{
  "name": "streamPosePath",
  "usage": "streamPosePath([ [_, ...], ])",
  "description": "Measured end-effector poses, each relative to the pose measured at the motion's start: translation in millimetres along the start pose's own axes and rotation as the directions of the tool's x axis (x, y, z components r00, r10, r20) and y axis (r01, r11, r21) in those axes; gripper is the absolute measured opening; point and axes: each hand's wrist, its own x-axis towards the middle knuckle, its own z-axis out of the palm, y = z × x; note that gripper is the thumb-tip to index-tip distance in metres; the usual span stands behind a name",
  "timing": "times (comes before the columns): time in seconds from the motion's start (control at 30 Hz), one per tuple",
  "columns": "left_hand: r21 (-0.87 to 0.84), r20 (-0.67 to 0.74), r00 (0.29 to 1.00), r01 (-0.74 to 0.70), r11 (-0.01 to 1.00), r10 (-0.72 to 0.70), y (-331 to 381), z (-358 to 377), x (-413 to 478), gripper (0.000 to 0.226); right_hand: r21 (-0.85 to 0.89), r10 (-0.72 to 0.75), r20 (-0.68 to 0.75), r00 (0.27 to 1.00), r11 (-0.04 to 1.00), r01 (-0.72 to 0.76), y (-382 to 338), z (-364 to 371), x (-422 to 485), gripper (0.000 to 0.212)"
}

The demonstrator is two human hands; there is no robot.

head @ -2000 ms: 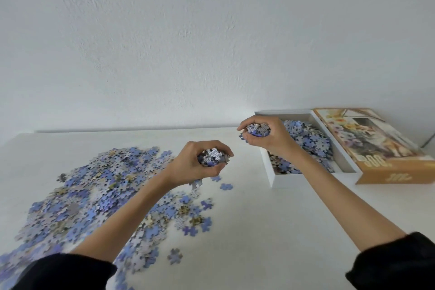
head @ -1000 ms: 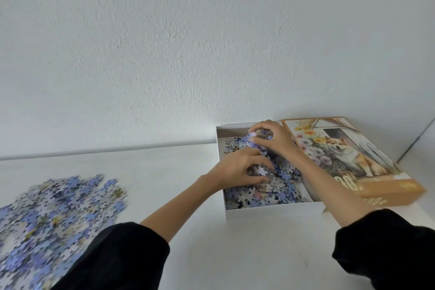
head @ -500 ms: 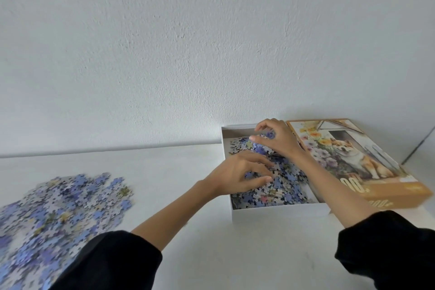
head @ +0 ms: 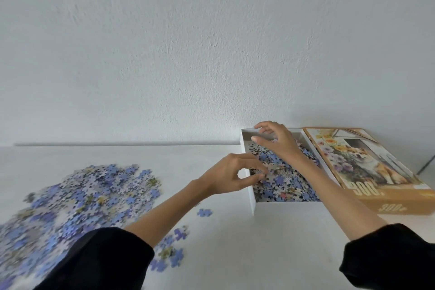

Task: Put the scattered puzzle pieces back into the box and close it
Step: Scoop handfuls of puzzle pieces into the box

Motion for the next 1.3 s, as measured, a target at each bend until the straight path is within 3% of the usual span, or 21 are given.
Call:
streamPosePath([
  [0.1, 0.003, 0.004, 1.000, 0.014, 1.000, -0.014, 3.3, -15.7, -23.4, 0.020, 0.016, -0.010, 0.025, 1.000, 1.000, 0.010, -22.8, 17.5, -1.6, 0.024],
  [0.43, 0.085, -0.023, 0.988, 0.152, 0.985, -0.151, -2.7, -90.4, -142.7, 0.022, 0.085, -0.041, 0.164, 0.986, 0.996, 0.028, -109.9, 116.8, -19.4, 0.020],
  [0.63, 0.153, -0.160, 0.939, 0.328, 0.932, -0.304, -35.0, -144.6, -244.6, 0.037, 0.025, -0.027, 0.295, 0.955, 0.999, 0.020, -139.7, 195.0, -35.9, 0.038],
  [0.73, 0.123, -0.240, 0.860, 0.487, 0.865, -0.450, -53.0, -171.7, -297.8, 0.054, -0.058, 0.075, 0.385, 0.920, 0.997, -0.056, -147.0, 228.2, -45.5, 0.058],
  [0.83, 0.101, -0.280, 0.730, 0.669, 0.737, -0.624, -71.9, -197.5, -338.3, 0.082, -0.158, 0.131, 0.427, 0.895, 0.985, -0.069, -156.5, 249.7, -57.9, 0.092],
  [0.9, 0.073, -0.243, 0.610, 0.787, 0.613, -0.754, -83.4, -210.9, -359.5, 0.105, -0.156, 0.115, 0.426, 0.897, 0.986, -0.053, -162.6, 257.6, -68.2, 0.105],
  [0.97, 0.082, -0.160, 0.551, 0.834, 0.545, -0.819, -90.7, -215.6, -374.3, 0.121, -0.128, 0.121, 0.414, 0.902, 0.989, -0.074, -169.7, 262.5, -78.0, 0.105],
  [1.1, 0.275, -0.020, 0.662, 0.724, 0.633, -0.749, -94.3, -203.5, -375.8, 0.130, -0.216, 0.144, 0.462, 0.875, 0.975, -0.047, -186.7, 277.8, -82.2, 0.112],
  [1.3, 0.282, 0.069, 0.817, 0.535, 0.796, -0.573, -97.0, -182.5, -355.8, 0.128, -0.349, 0.162, 0.562, 0.811, 0.936, 0.054, -211.8, 298.2, -82.0, 0.115],
])
